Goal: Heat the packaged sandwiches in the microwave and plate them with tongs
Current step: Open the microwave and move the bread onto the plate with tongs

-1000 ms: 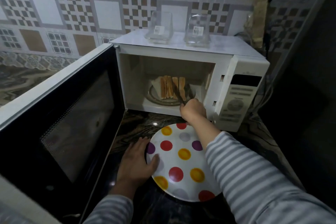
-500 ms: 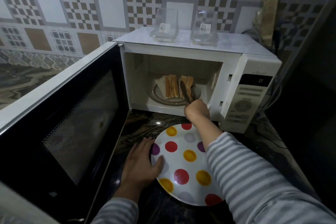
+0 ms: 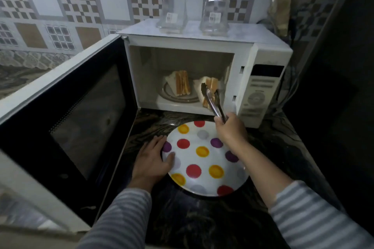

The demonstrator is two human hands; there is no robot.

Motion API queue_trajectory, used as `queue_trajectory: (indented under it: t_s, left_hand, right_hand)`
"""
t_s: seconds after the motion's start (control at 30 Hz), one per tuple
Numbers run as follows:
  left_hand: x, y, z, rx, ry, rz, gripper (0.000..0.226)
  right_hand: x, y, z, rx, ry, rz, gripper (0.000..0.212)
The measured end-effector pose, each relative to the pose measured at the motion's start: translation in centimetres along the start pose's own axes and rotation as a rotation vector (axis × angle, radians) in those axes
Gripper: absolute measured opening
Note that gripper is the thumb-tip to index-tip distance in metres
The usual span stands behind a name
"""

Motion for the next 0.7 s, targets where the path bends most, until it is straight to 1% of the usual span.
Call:
queue_trajectory:
  t_s: [0.13,0.2,0.3,0.47,0.57,0.7]
  left_hand:
    - [0.2,0.0,0.2,0.006,-0.027,0.013,0.09]
    - [0.4,0.2,0.3,0.014,-0.032,0.009,0.09]
    - [0.5,0.6,0.3,0.01,-0.047,0.026,0.082]
    - [0.7,0.5,0.3,-0.016,-0.063,0.032,0.082]
    - [0.7,0.3,0.1,-0.022,-0.06,0.018,0.084]
    - [0.7,0.1,0.0,-0.037,-0.079,0.028,0.082]
  right_hand:
    - [5.2,3.9,1.8,0.002,-0.046,0.015,0.033]
    - [7.4,5.7,2.6,0.04,-0.06,0.025,0.035]
    - [9.6,8.1,3.3,0.117,-0.064,0.041,0.036]
    - [11.3,10.6,3.6,0.279,-0.022,0.074,0.041]
    - [11.7,11.0,3.5,0.315,-0.023,0.082,0.04]
    - [11.7,11.0,3.6,0.306,-0.042,0.068,0.04]
Point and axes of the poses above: each hand's wrist, its own x-axis away from the middle knuckle, its own z-axis out of the back of the hand, y = z × x, the point moved 4 cm from there along -x, towards the middle knuckle, and after that the axes turned 7 degrees about x, right-handed, at the moved point
